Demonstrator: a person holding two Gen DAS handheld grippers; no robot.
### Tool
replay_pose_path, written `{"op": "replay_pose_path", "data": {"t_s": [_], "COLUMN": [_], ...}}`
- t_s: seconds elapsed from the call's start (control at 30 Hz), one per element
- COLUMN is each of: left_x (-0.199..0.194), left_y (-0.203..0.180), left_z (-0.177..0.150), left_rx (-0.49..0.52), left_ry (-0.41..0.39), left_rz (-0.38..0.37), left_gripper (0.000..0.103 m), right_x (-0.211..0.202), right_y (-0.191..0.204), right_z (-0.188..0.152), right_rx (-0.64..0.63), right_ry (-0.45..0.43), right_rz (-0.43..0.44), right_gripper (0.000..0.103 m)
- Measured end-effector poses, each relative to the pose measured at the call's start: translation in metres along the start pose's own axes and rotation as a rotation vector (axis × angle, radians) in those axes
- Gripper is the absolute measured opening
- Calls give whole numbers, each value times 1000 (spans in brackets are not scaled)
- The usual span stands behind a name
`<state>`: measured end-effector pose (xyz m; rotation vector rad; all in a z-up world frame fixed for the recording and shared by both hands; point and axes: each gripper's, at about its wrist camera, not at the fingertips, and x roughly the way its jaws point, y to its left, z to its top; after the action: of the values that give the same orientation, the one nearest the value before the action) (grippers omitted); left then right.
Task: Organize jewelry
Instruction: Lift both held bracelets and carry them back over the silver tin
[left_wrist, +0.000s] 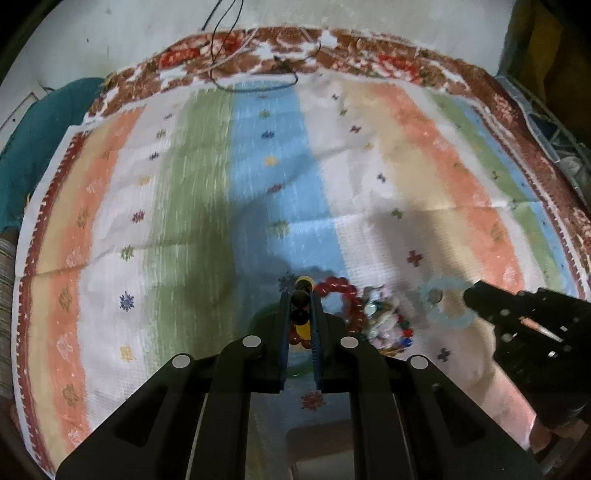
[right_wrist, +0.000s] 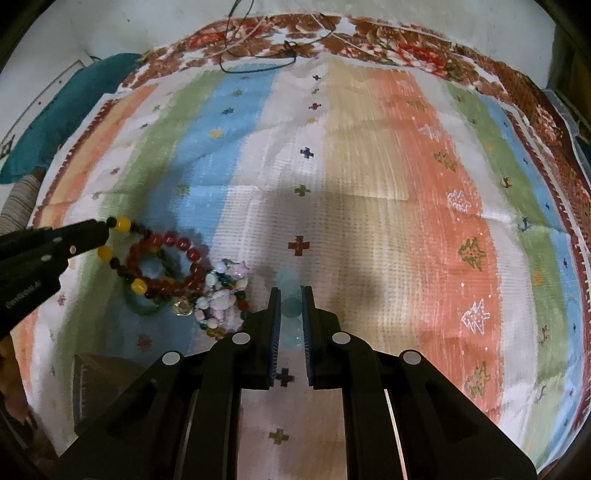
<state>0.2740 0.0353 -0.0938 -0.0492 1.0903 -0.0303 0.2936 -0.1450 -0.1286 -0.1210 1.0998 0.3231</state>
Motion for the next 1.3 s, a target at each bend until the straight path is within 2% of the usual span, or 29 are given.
{"op": "replay_pose_path", "data": {"t_s": [0.17,0.33,0.47,0.73,1.3], "left_x": [-26,-40,-43,-45,-76], "left_y": [-6,-7,-6,2,-5], "left_z": [4,3,0,-11,-33], "left_rx": [12,12,16,17,16], "left_ry": [-69,-95,-95,-85,-108], "left_rz": [-9,-15,-11,48,28], "left_gripper": [9,9,9,9,9], "right_x": [-11,-18,-24,-39,-74], "right_y": [2,3,6,11,13], "right_z": [-3,-6,-8,-13,-29], "right_rx": [2,8,2,-6,8], "right_ry": [-17,-27,-37,-65,-123], "right_rz": [9,17,15,23,56], "right_gripper": [12,12,12,12,12]}}
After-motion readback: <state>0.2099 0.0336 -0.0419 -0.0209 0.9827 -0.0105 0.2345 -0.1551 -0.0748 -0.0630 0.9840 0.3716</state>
